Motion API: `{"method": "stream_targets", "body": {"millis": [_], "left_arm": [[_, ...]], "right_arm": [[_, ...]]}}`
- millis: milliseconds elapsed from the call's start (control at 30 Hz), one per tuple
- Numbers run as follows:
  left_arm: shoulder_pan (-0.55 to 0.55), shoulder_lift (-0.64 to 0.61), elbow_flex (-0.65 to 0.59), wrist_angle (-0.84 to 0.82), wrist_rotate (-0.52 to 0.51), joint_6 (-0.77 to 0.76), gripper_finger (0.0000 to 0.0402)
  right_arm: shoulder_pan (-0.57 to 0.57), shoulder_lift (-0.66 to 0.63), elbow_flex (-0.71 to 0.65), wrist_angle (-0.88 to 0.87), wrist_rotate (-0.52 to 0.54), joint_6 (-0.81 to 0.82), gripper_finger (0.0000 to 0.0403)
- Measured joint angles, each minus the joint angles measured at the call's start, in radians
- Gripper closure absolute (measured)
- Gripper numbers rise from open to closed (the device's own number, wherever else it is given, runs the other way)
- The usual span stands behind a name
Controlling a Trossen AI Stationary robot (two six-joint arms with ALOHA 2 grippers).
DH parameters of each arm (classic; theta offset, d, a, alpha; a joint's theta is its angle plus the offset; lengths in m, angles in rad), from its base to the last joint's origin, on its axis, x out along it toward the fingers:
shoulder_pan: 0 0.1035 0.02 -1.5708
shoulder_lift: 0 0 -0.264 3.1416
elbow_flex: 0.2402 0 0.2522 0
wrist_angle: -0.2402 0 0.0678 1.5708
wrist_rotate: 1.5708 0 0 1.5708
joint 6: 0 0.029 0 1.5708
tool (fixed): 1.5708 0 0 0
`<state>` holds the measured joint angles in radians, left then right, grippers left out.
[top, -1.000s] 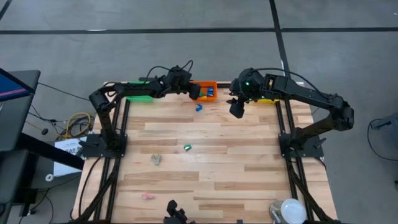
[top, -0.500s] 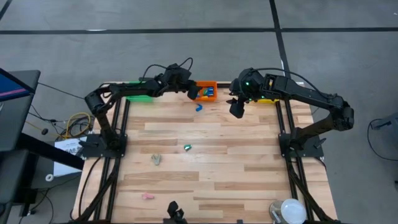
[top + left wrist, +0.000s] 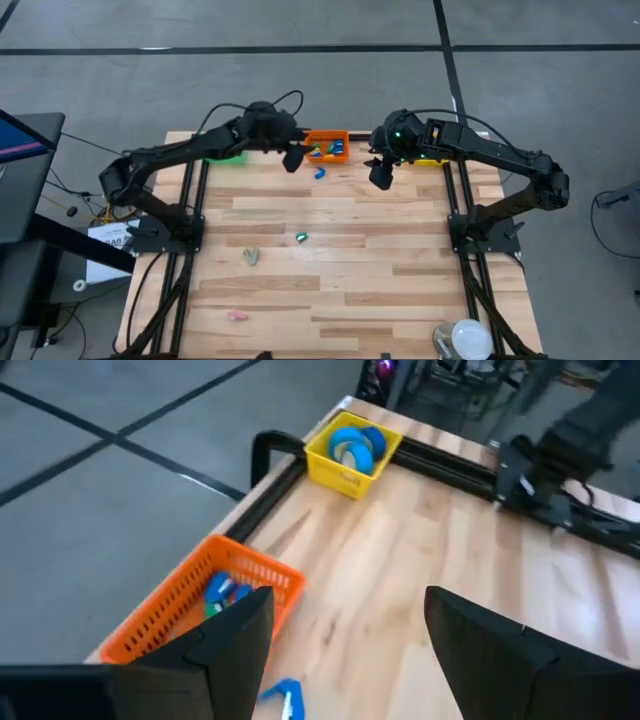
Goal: Pick and place Stapler, Stapler remover, tape
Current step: Put the gray staple remover into the green bin
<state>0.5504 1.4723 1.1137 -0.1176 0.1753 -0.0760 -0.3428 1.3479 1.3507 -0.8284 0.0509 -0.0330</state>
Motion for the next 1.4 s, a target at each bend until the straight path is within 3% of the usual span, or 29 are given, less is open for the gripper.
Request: {"method": "stream_targets", "body": {"millis": [433, 933, 1167, 1400], "left_arm": [[-0.146, -0.038, -0.001, -0.168, 0.053, -0.002, 0.0154], [-0.394, -0.26, -0.001, -0.527, 0.059, -0.011, 0.0154], [-0.482, -0.302, -0.001, -0.702, 0.055, -0.181, 0.0154], [-0.559, -0.3, -0.044, -0.744, 0.054, -0.515, 0.0154]], "right_arm": [[0.0, 0.0, 0.0, 0.0, -0.001, 0.0, 0.023], [0.001, 0.0, 0.0, 0.003, -0.001, -0.003, 0.023], [0.001, 0.0, 0.0, 0.003, -0.001, -0.003, 0.023], [0.001, 0.0, 0.0, 0.003, -0.001, -0.003, 0.023]]}}
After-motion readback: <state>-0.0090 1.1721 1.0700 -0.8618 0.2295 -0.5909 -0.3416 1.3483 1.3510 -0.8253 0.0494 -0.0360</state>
